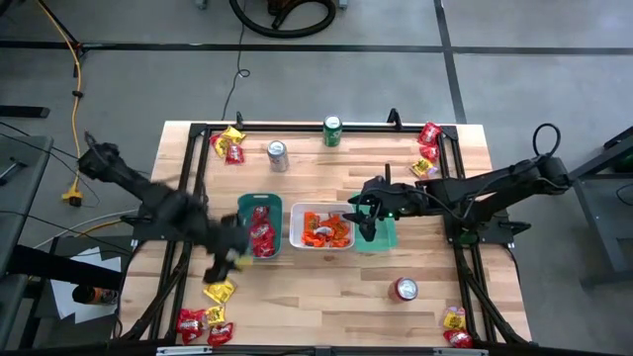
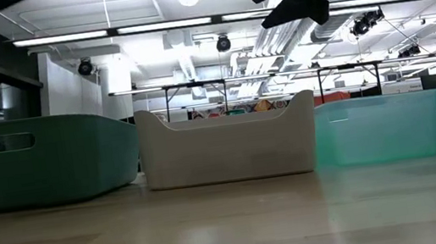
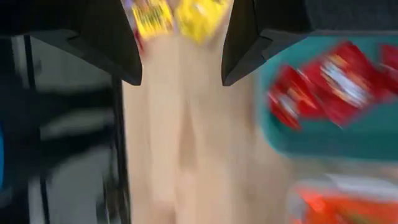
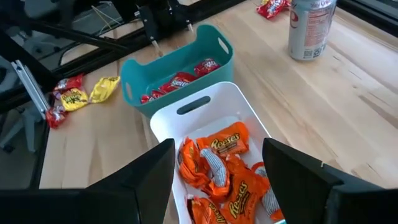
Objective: Sort candy
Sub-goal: Put the red candy into the green bin
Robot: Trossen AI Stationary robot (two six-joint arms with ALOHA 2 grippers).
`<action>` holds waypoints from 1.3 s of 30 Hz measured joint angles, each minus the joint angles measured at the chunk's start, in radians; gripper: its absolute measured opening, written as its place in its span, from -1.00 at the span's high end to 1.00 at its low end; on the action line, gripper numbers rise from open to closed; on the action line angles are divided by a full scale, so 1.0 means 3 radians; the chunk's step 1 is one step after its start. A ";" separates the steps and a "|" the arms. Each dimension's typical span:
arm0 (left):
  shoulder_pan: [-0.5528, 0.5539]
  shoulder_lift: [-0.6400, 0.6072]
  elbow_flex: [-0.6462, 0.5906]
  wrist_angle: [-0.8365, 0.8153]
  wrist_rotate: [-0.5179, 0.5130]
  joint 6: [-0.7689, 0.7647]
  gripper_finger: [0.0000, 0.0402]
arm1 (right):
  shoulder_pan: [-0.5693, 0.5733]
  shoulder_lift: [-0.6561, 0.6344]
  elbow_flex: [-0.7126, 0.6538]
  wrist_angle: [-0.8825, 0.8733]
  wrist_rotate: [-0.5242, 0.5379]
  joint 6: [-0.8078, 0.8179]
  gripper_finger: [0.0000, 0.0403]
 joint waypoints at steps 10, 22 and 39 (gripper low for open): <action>-0.1414 0.0759 -0.0167 0.0355 -0.0194 -0.0369 -0.03 | 0.0000 0.0009 0.0000 -0.0095 0.0001 -0.0003 -0.18; -0.1650 0.1838 -0.0072 0.1638 -0.0012 -0.1175 -0.03 | 0.0000 0.0009 0.0000 -0.0321 -0.0001 0.0000 -0.18; -0.1604 0.2116 -0.0044 0.0942 -0.0075 -0.1877 -0.03 | 0.0000 0.0009 0.0000 -0.0634 -0.0002 -0.0019 -0.18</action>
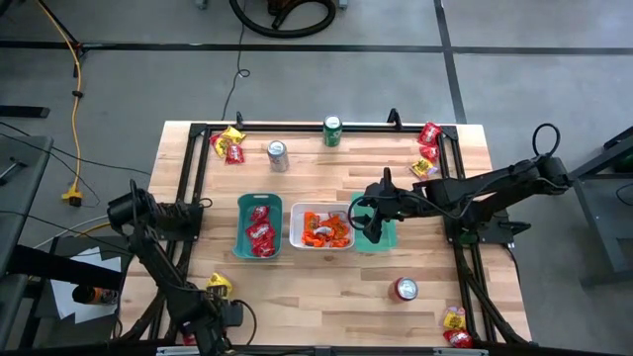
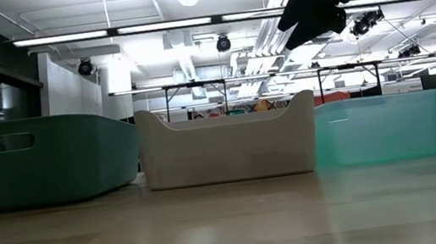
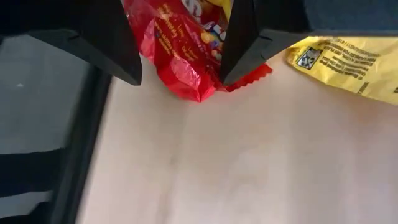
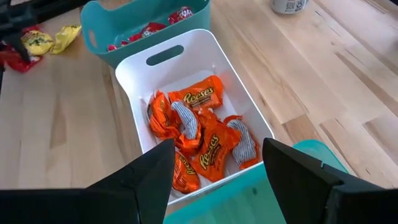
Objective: Sort candy
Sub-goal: Put the red candy into the green bin
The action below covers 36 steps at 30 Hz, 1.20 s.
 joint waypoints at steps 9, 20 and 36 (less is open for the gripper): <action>0.0001 0.0118 -0.0008 -0.0114 0.0016 0.0003 0.18 | 0.0000 0.0000 0.0000 0.0000 -0.0001 -0.0043 -0.18; 0.0117 -0.0579 -0.0024 -0.0118 0.0038 0.0317 0.95 | 0.0000 0.0000 0.0001 0.0000 0.0000 -0.0042 -0.18; 0.1637 -0.2762 -0.0305 -0.0032 -0.2015 0.2066 0.99 | 0.0007 0.0000 0.0001 0.0277 -0.0023 0.0220 -0.18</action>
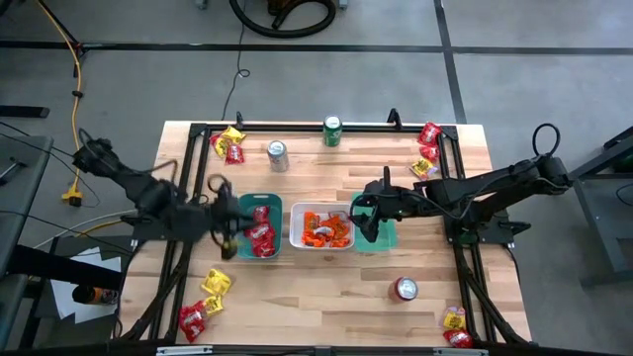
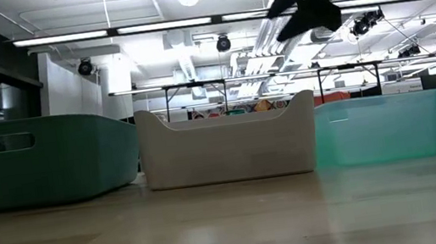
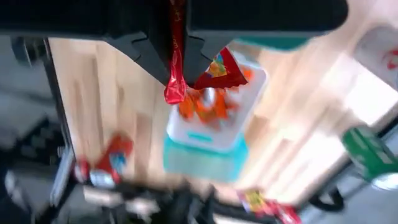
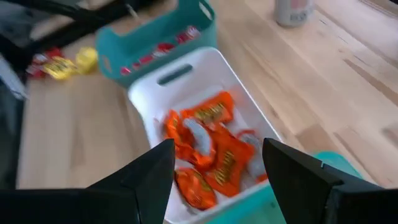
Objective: Sort candy
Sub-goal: Put the red candy into the green bin
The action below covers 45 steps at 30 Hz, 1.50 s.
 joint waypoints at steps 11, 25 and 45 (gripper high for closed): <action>0.0194 -0.0805 -0.1885 0.1930 0.0038 -0.0204 1.00 | 0.0000 0.0001 0.0000 0.0660 -0.0179 0.0002 -0.18; 0.0378 -0.0767 -0.1918 0.1774 0.0182 -0.0207 0.49 | 0.0000 0.0001 0.0001 0.1100 -0.0178 0.0003 -0.18; 0.1161 -0.0637 -0.0490 0.0196 0.0136 -0.0031 -0.02 | -0.0063 0.0001 0.0001 0.1098 -0.0177 0.0001 -0.18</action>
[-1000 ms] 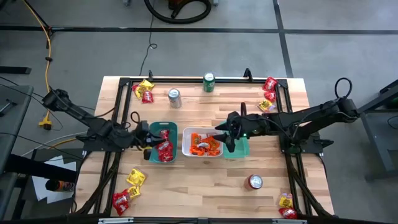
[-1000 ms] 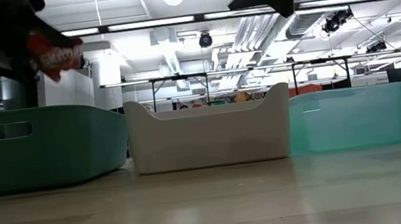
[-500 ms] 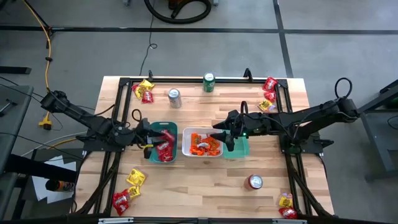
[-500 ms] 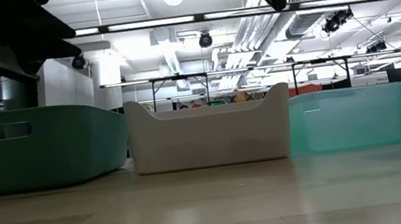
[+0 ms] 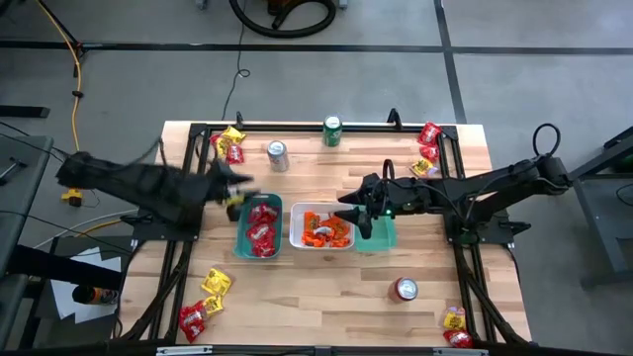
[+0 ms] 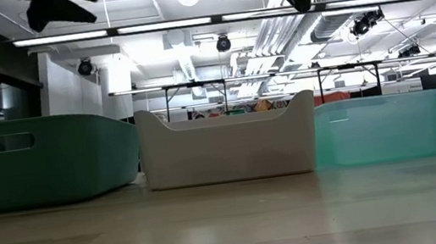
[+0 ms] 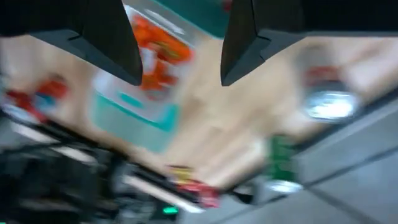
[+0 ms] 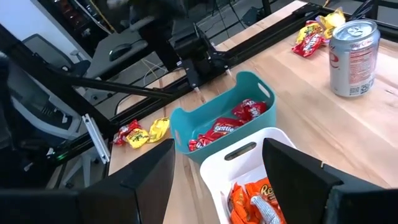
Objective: Sort candy
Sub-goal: Put the red candy into the green bin
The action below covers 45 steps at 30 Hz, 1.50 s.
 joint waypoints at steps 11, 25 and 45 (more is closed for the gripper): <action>0.2107 0.0915 0.0880 -0.1325 0.0333 0.0594 -0.02 | -0.0116 0.0000 0.0000 -0.0004 0.0001 -0.0052 -0.18; 0.3918 0.2147 0.0720 -0.1030 0.0994 -0.0012 -0.02 | -0.0112 0.0000 0.0000 -0.0014 0.0000 0.0072 -0.18; 0.3849 0.2680 -0.0017 -0.0197 0.1091 -0.0670 -0.02 | -0.0112 0.0000 0.0000 -0.0026 0.0001 0.0186 -0.18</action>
